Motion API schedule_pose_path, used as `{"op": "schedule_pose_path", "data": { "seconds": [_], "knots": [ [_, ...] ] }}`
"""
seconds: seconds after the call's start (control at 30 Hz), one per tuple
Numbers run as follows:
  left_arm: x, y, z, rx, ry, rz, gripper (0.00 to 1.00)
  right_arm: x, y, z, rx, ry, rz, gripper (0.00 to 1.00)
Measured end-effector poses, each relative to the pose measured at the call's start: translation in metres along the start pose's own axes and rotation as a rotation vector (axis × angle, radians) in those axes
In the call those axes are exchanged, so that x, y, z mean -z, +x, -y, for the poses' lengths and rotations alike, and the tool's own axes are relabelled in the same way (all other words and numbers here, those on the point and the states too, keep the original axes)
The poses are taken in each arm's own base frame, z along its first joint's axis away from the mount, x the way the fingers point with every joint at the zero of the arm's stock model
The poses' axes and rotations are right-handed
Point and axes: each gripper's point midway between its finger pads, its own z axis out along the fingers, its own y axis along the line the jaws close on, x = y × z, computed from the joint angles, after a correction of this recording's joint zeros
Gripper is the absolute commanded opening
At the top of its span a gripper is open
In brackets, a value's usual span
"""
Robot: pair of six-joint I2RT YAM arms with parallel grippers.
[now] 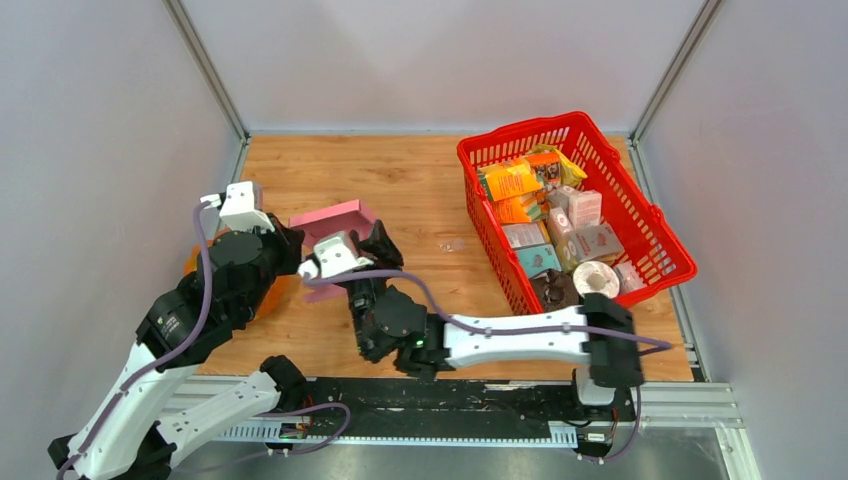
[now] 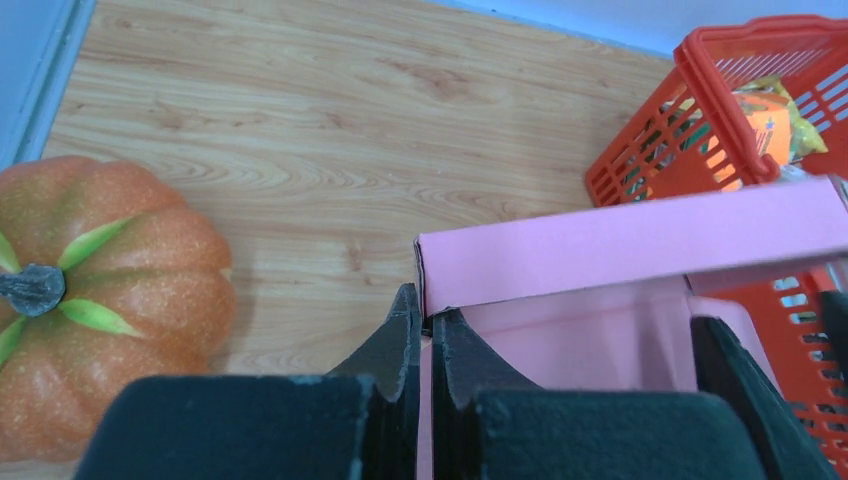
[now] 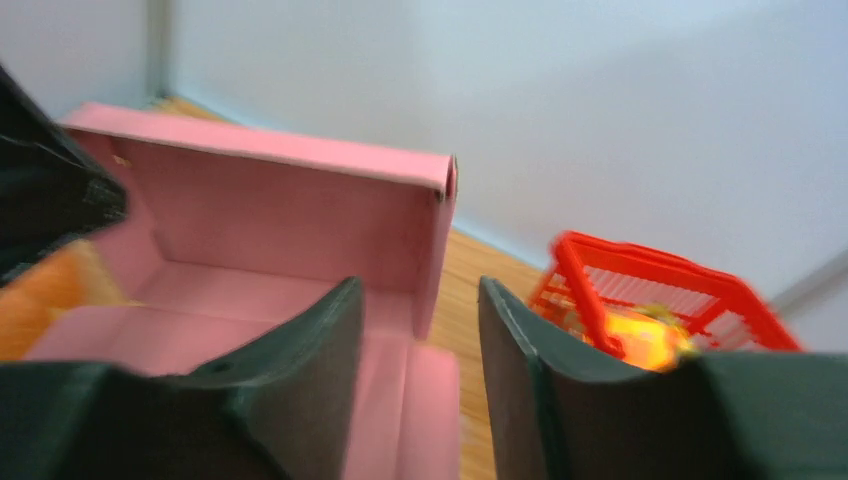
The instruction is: Fold the paper box
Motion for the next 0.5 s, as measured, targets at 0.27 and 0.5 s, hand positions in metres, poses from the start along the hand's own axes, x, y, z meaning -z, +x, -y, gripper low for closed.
{"op": "schedule_pose_path", "data": {
  "seconds": [0.27, 0.5],
  "knots": [
    [-0.002, -0.003, 0.003, 0.012, 0.009, 0.017, 0.00, 0.015, -0.034, 0.035, -0.199, -0.493, 0.033, 0.85],
    [-0.006, 0.000, 0.005, 0.003, 0.002, 0.004, 0.00, 0.049, -0.025, 0.062, -0.293, -0.742, -0.056, 0.82]
  ]
}}
